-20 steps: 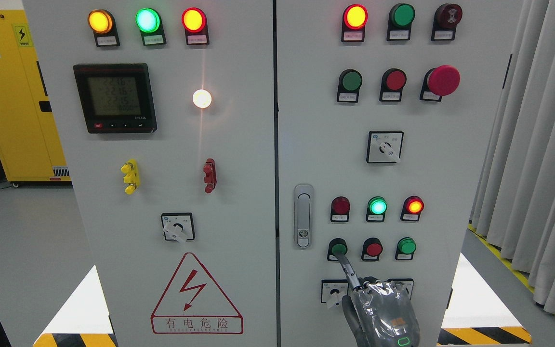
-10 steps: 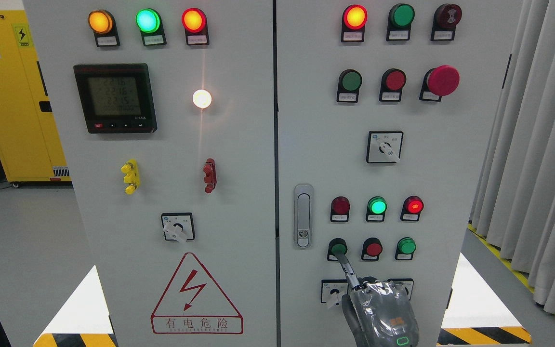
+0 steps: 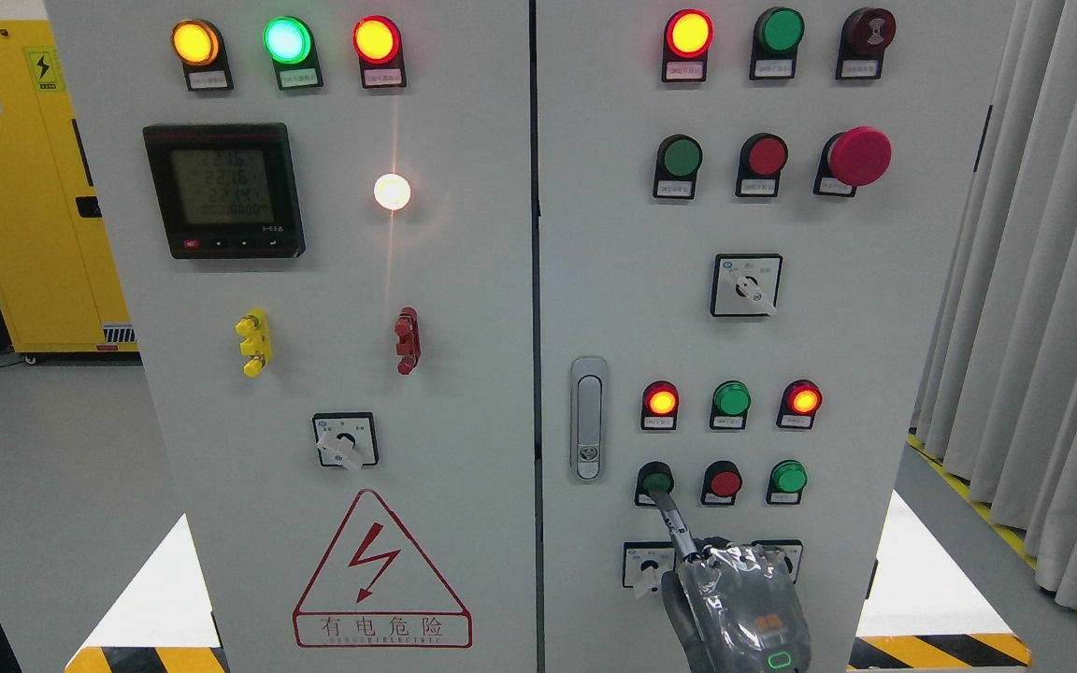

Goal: Press green start button

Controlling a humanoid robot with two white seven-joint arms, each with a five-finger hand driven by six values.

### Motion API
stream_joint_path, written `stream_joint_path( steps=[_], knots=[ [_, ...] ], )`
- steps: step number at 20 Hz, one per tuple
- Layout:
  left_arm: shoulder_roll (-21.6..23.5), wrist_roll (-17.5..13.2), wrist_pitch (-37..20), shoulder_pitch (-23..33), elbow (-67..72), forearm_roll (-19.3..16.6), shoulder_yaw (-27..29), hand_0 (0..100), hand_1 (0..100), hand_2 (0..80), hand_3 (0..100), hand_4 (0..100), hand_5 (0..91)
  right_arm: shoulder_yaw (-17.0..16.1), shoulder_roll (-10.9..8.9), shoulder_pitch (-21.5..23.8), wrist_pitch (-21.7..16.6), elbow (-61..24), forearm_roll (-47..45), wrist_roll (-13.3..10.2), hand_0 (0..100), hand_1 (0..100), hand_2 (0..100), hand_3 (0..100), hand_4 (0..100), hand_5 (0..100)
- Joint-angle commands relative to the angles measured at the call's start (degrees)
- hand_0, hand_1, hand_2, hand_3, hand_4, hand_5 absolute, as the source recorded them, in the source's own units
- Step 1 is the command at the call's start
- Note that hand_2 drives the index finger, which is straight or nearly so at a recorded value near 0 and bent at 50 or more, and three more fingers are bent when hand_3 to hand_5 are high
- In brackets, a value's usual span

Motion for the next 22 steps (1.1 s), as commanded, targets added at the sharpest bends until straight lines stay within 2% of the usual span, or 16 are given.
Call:
stream_joint_path(
  steps=[1, 22],
  knots=[
    [0.00, -0.01, 0.01, 0.00, 0.00, 0.01, 0.01, 12, 56, 0.0, 0, 0, 0.0, -0.98, 0.10, -0.04, 0.15, 0.37, -0.24, 0.14, 73, 98, 0, 89, 91, 100],
    [0.00, -0.01, 0.01, 0.00, 0.00, 0.01, 0.01, 12, 56, 0.0, 0, 0, 0.0, -0.19, 0.28, -0.40, 0.23, -0.24, -1.46, -0.12, 73, 98, 0, 89, 91, 100]
  ],
)
